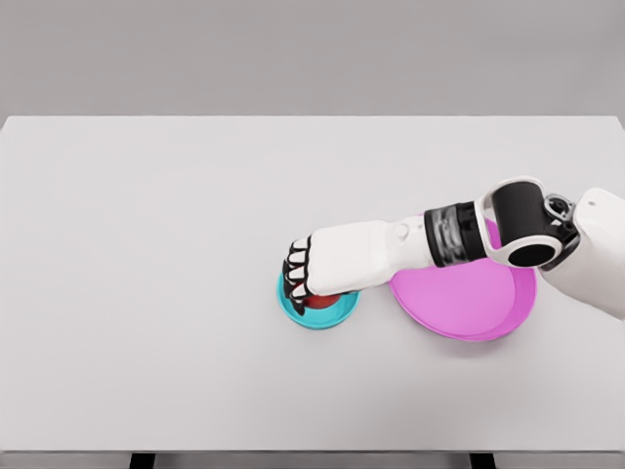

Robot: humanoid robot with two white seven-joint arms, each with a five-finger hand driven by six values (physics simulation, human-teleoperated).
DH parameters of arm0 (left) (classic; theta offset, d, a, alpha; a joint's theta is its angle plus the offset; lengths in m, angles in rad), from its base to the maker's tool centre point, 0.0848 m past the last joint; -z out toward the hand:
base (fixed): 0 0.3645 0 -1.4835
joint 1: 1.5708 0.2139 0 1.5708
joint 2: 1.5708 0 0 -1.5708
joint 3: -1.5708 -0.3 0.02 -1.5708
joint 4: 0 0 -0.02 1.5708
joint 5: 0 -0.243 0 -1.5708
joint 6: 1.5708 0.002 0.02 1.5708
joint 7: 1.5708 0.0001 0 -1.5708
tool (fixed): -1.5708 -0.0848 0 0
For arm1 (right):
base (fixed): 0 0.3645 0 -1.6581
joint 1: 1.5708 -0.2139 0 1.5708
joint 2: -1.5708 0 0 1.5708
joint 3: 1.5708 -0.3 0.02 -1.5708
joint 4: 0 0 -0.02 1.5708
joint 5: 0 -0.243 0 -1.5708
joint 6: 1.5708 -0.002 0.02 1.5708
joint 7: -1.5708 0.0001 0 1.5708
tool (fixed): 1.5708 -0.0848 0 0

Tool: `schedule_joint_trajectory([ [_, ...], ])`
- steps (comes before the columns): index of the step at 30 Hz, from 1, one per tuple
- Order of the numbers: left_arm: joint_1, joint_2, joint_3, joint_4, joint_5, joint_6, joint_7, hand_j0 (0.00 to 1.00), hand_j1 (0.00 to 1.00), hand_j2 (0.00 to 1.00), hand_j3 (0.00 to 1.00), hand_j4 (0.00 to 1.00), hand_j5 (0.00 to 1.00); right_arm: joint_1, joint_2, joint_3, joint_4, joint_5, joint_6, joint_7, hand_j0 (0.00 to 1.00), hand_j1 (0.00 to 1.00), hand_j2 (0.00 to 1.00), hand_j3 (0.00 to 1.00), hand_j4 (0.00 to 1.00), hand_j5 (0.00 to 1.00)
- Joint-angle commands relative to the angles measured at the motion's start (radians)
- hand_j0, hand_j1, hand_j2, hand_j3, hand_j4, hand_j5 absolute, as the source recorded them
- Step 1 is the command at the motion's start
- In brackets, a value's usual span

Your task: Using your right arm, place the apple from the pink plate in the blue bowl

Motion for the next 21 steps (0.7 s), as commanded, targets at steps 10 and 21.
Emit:
schedule_joint_trajectory([
  [10, 0.0, 0.0, 0.0, 0.0, 0.0, 0.0, 0.0, 1.0, 1.0, 1.0, 1.0, 1.0, 1.0, 0.0, -0.01, -0.001, 0.0, -0.005, 0.003, 0.0, 1.0, 1.0, 1.0, 1.0, 1.0, 1.0],
  [21, 0.0, 0.0, 0.0, 0.0, 0.0, 0.0, 0.0, 1.0, 1.0, 1.0, 1.0, 1.0, 1.0, 0.317, -0.301, -0.635, 0.011, -0.07, 0.003, 0.0, 1.0, 1.0, 1.0, 1.0, 1.0, 1.0],
])
